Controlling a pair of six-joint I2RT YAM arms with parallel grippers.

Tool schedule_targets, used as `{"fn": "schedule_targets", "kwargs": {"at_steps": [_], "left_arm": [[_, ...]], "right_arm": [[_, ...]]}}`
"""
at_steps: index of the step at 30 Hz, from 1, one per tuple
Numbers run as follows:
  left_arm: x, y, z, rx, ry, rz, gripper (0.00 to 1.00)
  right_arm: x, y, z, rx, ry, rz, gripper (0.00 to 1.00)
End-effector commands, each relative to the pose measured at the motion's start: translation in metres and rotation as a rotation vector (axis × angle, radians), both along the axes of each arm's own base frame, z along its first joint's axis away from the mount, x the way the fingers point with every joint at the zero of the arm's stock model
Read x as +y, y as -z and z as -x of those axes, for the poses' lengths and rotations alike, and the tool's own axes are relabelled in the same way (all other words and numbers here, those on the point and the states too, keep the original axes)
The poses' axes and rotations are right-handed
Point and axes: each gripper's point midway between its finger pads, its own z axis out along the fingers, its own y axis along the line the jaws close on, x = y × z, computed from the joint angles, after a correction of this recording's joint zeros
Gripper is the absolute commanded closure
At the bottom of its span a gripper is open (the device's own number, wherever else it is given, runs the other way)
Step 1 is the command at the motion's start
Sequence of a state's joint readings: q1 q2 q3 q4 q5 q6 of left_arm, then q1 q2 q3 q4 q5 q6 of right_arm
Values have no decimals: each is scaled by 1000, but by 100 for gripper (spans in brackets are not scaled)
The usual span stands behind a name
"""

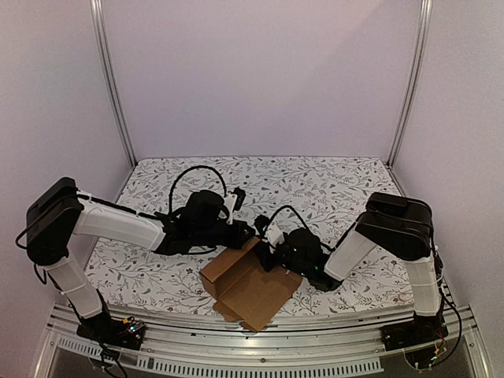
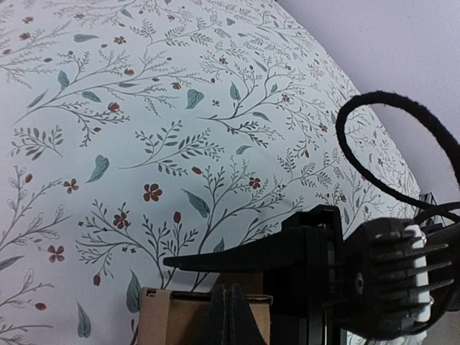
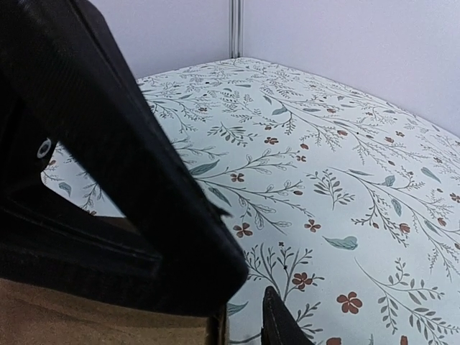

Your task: Fold the paper box

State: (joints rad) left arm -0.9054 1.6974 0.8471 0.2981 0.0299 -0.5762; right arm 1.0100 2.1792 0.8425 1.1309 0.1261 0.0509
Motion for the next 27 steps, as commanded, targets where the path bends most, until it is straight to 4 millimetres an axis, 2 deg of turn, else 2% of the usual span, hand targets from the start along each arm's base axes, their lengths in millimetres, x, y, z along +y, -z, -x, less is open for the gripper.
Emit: {"fn": "schedule_targets", "kwargs": {"at_steps": [1, 5, 6, 10, 17, 22, 24, 27], "left_arm": [[14, 18, 10, 32, -5, -74, 100], [14, 17, 10, 32, -5, -74, 100], [14, 17, 9, 30, -4, -75, 100], [13, 16, 9, 28, -4, -76, 100], [16, 14, 11, 27, -4, -85, 100], [24, -2, 9, -7, -23, -99, 100], [27, -10, 10, -17, -23, -103, 100], [32, -21, 10, -34, -31, -106, 100]], "right_arm": [[-3, -3, 5, -1, 10, -3, 74], [-5, -1, 6, 1, 17, -1, 75], [-5, -1, 6, 0, 16, 0, 78], [-3, -5, 6, -8, 9, -5, 100], [1, -10, 7, -17, -3, -11, 100], [0, -8, 7, -18, 0, -1, 100], [-1, -7, 8, -13, 1, 0, 88], [-3, -7, 8, -12, 9, -1, 77]]}}
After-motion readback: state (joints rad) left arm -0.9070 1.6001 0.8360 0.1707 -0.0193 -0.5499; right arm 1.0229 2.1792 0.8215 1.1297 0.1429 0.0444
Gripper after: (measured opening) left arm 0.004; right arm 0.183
